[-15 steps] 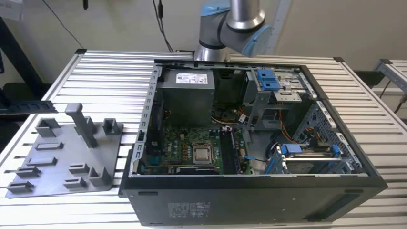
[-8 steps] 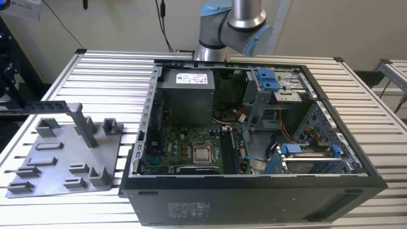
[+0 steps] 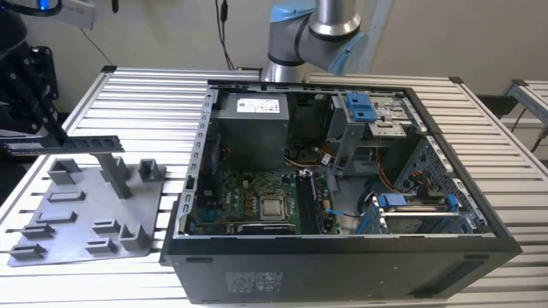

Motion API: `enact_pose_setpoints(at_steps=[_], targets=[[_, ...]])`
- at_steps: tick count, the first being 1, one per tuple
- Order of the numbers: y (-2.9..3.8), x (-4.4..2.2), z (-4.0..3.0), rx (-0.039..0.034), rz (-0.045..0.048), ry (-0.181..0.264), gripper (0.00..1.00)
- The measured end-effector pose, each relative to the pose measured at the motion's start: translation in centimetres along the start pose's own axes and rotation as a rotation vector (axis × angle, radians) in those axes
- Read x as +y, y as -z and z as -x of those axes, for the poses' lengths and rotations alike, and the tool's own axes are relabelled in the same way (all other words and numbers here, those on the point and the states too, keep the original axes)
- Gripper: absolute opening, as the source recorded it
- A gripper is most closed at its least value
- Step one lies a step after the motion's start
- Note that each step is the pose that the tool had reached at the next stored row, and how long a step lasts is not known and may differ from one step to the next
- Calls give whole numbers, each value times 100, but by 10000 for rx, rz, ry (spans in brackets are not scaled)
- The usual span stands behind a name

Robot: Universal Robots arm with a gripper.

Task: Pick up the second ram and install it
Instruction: 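Pick up the second ram and move it above second insertion slot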

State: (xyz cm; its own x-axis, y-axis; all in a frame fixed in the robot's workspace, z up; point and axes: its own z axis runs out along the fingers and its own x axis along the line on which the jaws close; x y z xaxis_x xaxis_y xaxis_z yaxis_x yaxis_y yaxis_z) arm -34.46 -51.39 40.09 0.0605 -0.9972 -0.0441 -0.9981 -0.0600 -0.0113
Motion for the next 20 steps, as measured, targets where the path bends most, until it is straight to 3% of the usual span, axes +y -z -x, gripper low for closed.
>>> enact_pose_setpoints(at_steps=[3,10,15,20], targets=[[-2,-76,-4,-1,-1,-29,14],[-7,-154,-10,-2,-10,-246,14],[-8,-324,-20,-4,28,-249,14],[-10,-548,-33,-8,108,-252,14]])
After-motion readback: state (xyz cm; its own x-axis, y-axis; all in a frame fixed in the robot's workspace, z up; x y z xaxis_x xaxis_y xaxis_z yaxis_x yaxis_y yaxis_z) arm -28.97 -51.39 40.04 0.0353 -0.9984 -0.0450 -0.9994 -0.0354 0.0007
